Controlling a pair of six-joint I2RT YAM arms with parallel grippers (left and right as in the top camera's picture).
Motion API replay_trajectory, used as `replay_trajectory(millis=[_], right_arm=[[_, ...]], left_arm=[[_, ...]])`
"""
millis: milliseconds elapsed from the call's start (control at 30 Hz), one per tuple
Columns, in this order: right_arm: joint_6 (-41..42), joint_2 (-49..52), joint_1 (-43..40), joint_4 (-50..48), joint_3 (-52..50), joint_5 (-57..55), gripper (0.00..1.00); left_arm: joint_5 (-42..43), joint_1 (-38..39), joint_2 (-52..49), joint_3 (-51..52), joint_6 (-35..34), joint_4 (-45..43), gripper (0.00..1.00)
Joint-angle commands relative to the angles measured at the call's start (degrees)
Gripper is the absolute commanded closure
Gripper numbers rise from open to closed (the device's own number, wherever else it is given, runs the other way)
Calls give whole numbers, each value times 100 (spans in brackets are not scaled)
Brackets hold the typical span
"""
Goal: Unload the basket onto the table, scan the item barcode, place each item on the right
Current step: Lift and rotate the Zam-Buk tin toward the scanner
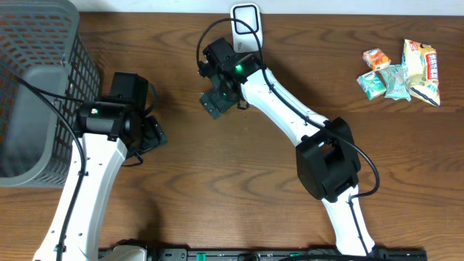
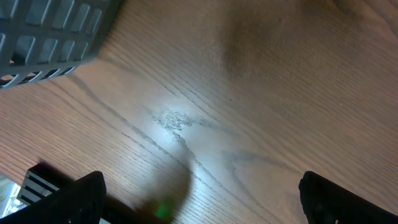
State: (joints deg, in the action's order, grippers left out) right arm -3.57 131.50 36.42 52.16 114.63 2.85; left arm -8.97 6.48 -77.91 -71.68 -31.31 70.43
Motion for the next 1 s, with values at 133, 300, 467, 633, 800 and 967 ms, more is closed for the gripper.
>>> replay_trajectory(millis=[133,300,467,633,800,967], right_arm=[[229,-22,68,-739,-2,361,1],[295,181,70,-1019,-2,302,1],[361,494,70,-1084,-2,247,1],[444,813,74,-1145,-2,177,1],[444,914,74,-1174,-2,-50,10],[444,975,74,-1165,-2,-188,19]], left_arm=[[-55,-20,-7,22,-31,17,2],[-55,-20,-7,22,-31,17,2],[-55,-20,-7,22,-31,17,2],[-55,-20,-7,22,-31,17,2],[-55,-20,-7,22,-31,17,2],[-55,-20,-7,22,-28,17,2]])
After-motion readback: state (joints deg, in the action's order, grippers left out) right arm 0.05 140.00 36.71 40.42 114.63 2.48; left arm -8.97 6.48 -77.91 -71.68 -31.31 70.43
